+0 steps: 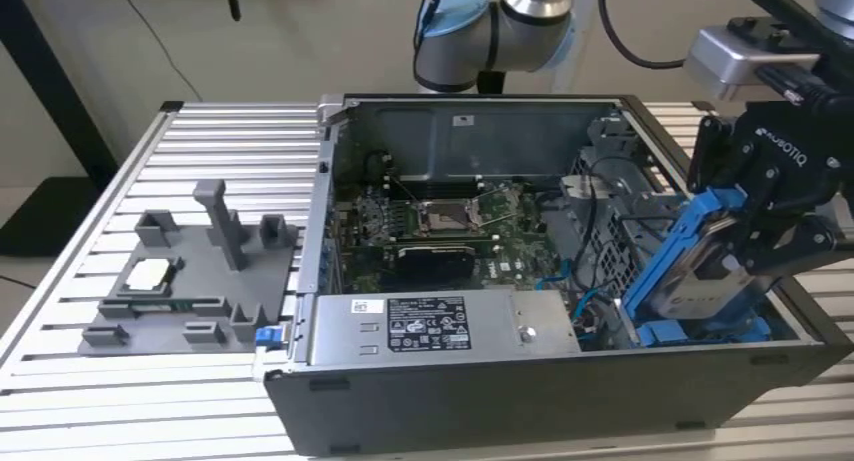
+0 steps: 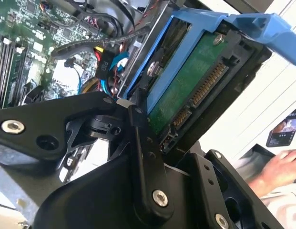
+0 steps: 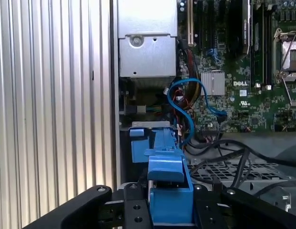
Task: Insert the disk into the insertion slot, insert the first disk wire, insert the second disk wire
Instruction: 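Insert the disk into the insertion slot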
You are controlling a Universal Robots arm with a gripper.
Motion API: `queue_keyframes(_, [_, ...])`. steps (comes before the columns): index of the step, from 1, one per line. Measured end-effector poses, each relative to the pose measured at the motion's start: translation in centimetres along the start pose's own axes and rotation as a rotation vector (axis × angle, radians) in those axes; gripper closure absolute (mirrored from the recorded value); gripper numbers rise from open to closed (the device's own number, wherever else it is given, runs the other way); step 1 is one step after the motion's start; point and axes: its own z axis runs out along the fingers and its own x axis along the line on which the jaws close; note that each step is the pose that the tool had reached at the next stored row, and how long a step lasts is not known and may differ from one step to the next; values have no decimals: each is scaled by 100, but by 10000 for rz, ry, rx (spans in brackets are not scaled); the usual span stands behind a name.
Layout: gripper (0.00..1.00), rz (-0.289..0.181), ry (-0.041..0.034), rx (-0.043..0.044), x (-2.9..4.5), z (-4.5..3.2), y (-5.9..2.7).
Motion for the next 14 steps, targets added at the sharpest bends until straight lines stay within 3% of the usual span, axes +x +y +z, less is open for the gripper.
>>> queue_keyframes(7, [66, -18, -72, 3, -72, 115, -2])
queue_keyframes(9, [66, -19, -72, 3, -71, 111, -2])
queue_keyframes(10, [59, -18, -85, 3, -71, 94, -1])
queue_keyframes(14, [59, -22, -166, 26, -79, 23, 2])
